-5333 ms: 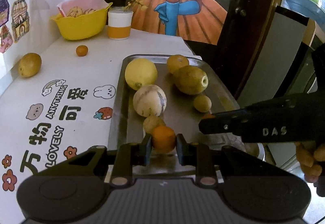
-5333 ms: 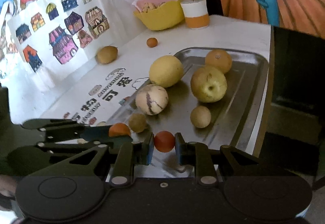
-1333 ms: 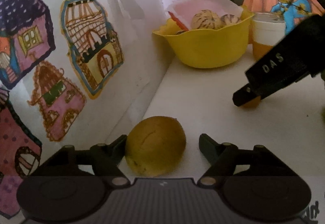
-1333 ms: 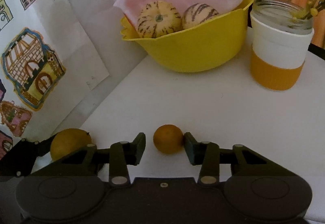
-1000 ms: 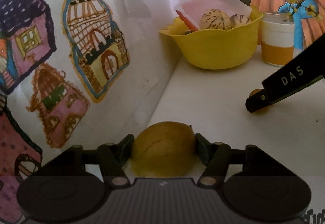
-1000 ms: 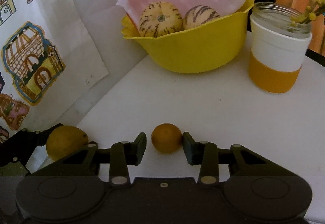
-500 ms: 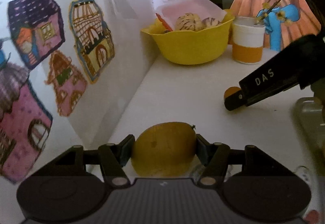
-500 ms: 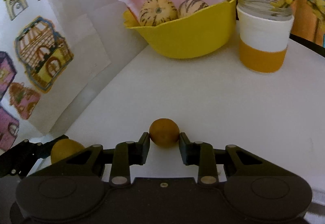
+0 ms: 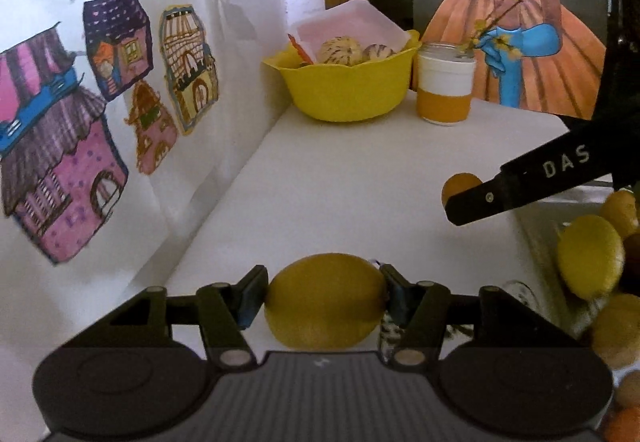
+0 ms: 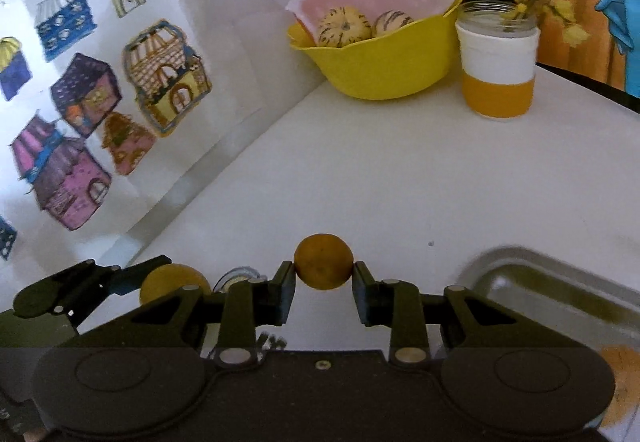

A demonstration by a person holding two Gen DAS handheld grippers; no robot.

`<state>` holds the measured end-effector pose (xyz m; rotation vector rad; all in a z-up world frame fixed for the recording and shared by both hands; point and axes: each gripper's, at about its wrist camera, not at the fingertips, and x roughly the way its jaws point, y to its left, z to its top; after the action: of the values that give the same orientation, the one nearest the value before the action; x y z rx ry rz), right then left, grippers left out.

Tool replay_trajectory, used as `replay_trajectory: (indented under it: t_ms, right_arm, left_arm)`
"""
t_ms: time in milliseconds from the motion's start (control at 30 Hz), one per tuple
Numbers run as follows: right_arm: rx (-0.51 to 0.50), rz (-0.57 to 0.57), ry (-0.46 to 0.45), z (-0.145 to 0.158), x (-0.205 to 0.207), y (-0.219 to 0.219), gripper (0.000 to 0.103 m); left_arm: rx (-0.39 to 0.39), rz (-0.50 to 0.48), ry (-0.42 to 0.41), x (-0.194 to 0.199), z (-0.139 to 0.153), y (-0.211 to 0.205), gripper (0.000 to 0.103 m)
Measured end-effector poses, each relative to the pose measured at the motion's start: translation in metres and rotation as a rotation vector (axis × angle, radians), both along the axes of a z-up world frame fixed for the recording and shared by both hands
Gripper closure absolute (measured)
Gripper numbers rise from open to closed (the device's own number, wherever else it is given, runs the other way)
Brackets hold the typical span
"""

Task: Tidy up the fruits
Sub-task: 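Carry the large fruit with the left tool while the right tool carries the orange fruit to the tray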

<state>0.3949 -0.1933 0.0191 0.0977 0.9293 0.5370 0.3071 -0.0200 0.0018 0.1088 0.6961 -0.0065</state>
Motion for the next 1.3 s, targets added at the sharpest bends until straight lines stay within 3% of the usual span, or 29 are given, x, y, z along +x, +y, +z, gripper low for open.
replay_trajectory:
  t_ms: [300, 600, 767, 1167, 1267, 1300]
  right_arm:
    - [0.002, 0.017, -0.029, 0.016, -0.044, -0.018, 0.070]
    - [0.030, 0.015, -0.080, 0.038, -0.082, -0.046, 0.070]
    - [0.013, -0.025, -0.117, 0.048, -0.108, -0.080, 0.070]
    - [-0.069, -0.094, -0.185, 0.053, -0.183, -0.152, 0.071]
    - [-0.099, -0.080, -0.205, 0.050, -0.203, -0.159, 0.071]
    - [-0.108, -0.075, -0.211, 0.048, -0.208, -0.159, 0.071]
  left_arm:
    - [-0.026, -0.003, -0.003, -0.031, 0.005, -0.004, 0.040]
    - [-0.039, -0.063, -0.053, -0.058, 0.030, -0.029, 0.041]
    - [-0.092, -0.132, -0.077, -0.074, 0.041, -0.056, 0.041]
    - [-0.193, -0.325, -0.071, -0.110, 0.038, -0.128, 0.043]
    - [-0.212, -0.354, -0.064, -0.118, 0.034, -0.135, 0.045]
    - [-0.215, -0.363, -0.064, -0.122, 0.032, -0.136, 0.050]
